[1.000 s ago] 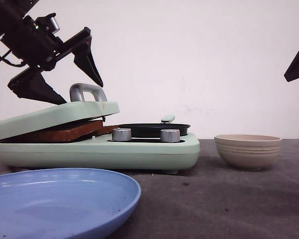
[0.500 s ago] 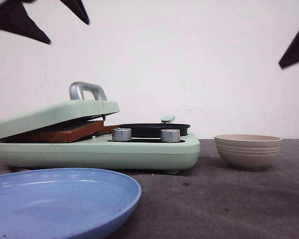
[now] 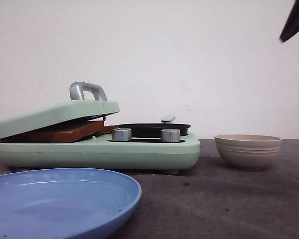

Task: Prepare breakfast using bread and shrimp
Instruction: 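Press the lid closed over the bread, then release and raise left gripper, then lower the right gripper to the cream shrimp bowl rim and grasp it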

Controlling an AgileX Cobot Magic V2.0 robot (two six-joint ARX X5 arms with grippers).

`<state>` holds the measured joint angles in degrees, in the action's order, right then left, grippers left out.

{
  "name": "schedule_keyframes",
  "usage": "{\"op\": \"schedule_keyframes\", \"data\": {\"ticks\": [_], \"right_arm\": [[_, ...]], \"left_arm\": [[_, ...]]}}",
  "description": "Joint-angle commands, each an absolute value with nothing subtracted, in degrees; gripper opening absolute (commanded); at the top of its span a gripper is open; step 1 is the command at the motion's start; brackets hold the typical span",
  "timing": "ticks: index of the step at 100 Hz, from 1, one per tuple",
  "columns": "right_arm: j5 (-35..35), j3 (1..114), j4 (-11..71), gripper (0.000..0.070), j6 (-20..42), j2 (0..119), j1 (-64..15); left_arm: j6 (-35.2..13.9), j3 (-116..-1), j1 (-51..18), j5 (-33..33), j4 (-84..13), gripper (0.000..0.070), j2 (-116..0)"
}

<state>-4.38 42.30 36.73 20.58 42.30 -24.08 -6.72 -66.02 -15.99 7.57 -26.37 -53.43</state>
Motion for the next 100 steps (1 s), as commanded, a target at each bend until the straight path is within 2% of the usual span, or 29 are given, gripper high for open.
{"op": "schedule_keyframes", "data": {"ticks": [1,28,39,44,66,84,100], "right_arm": [[-4.51,44.80,36.40,0.0390,18.09,46.89,-23.29],[-7.99,54.96,36.56,0.0390,11.64,67.24,-15.38],[-8.84,59.07,36.32,0.0390,9.74,74.83,-11.75],[-9.72,60.95,36.29,0.0390,9.58,78.08,-10.09],[-12.58,67.57,36.25,0.0390,8.93,89.82,-4.67],[-13.04,69.73,35.81,0.0390,8.71,96.07,-2.22],[-16.80,69.80,34.09,0.0389,8.80,99.83,-0.58]], "left_arm": [[-5.45,-66.61,-16.14,7.49,-26.81,0.0585,-52.27],[-3.20,-61.67,-16.14,7.49,-28.60,0.0582,-44.62],[-2.76,-56.40,-16.14,7.49,-26.30,0.0532,-39.90],[-2.76,-53.80,-16.14,7.49,-25.45,0.0508,-37.36],[-3.07,-45.36,-16.14,7.51,-24.27,0.0509,-27.14],[-4.69,-42.44,-16.14,7.51,-24.97,0.0509,-21.80],[-5.72,-41.91,-16.14,7.51,-27.42,0.0509,-20.29]]}}
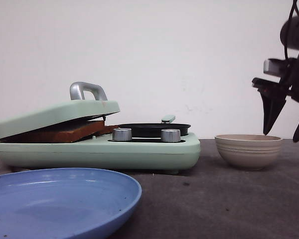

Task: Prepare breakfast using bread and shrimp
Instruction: 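Lower the right gripper to the cream shrimp bowl rim and grasp it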

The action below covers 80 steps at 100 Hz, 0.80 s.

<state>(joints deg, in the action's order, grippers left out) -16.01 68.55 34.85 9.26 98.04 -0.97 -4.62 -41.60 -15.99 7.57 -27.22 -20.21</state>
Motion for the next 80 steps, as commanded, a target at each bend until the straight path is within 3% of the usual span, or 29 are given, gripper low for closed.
{"op": "schedule_keyframes", "data": {"ticks": [1,30,39,47,62,80], "right_arm": [[-16.84,69.80,34.02,0.0389,8.82,100.01,-0.56],[-17.34,69.80,30.22,0.0384,9.13,103.55,-0.51],[-18.28,69.80,29.02,0.0327,9.69,104.53,-0.51],[-18.35,69.82,27.99,0.0319,10.04,105.38,-0.49],[-19.49,69.82,26.81,0.0125,10.09,106.48,-0.51],[-19.46,69.80,26.50,0.0001,10.07,106.85,-0.51]], "left_arm": [[-5.82,-41.91,-16.14,7.53,-27.57,0.0509,-20.25],[-6.11,-41.91,-16.14,7.53,-30.00,0.0509,-20.25],[-6.11,-41.91,-16.14,7.51,-30.04,0.0509,-20.25],[-6.13,-41.91,-16.14,7.53,-30.04,0.0509,-20.25],[-6.11,-41.91,-16.14,7.51,-30.06,0.0509,-20.25],[-6.11,-41.91,-16.14,7.51,-30.06,0.0509,-20.25]]}}
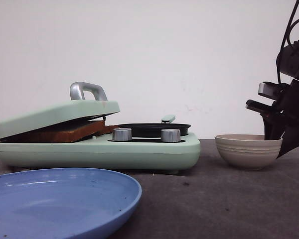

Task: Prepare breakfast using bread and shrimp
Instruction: 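Lower the right gripper to the cream shrimp bowl rim and grasp it, then lift the bowl with the right gripper over the pan and tip shrimp in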

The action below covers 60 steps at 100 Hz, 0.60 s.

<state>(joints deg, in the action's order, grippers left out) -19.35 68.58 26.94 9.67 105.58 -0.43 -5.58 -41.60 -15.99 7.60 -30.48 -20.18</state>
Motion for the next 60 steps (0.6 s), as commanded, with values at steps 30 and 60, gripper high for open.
{"op": "schedule_keyframes", "data": {"ticks": [30,60], "right_arm": [[-20.58,69.82,26.33,0.0001,10.50,106.72,-0.51],[-22.52,69.84,25.93,0.0002,11.18,102.08,-0.51]], "left_arm": [[-6.11,-41.91,-16.14,7.51,-30.06,0.0509,-20.25],[-6.11,-41.91,-16.14,7.51,-30.06,0.0509,-20.25]]}}
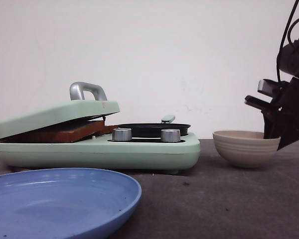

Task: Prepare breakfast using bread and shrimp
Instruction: 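Lift the bowl with the right gripper over the pan and tip shrimp in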

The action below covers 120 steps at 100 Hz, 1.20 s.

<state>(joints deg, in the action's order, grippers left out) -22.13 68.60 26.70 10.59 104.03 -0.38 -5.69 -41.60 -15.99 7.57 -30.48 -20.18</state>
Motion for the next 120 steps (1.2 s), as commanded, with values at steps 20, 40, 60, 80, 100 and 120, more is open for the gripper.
{"op": "schedule_keyframes", "data": {"ticks": [20,40,60,80,100,120], "right_arm": [[-22.52,69.84,24.73,0.0001,11.18,95.22,-0.51],[-22.50,69.84,19.16,0.0002,11.33,89.12,-1.98],[-22.44,69.84,6.76,0.0002,11.09,86.83,-5.56],[-14.26,69.84,-5.13,0.0002,3.66,86.89,-11.92],[-4.34,69.84,-16.05,0.0002,-11.11,87.96,-18.96],[2.68,69.84,-22.06,0.0002,-21.54,90.56,-24.49]], "left_arm": [[-6.11,-41.91,-16.14,7.51,-30.09,0.0509,-20.25],[-6.11,-41.91,-16.14,7.51,-30.09,0.0509,-20.25],[-6.09,-41.91,-16.14,7.51,-30.06,0.0509,-20.25],[-6.04,-41.91,-16.14,7.51,-30.06,0.0509,-20.25],[-5.69,-41.91,-16.14,7.51,-30.09,0.0509,-20.25],[-4.95,-41.91,-16.14,7.51,-30.09,0.0509,-20.25]]}}
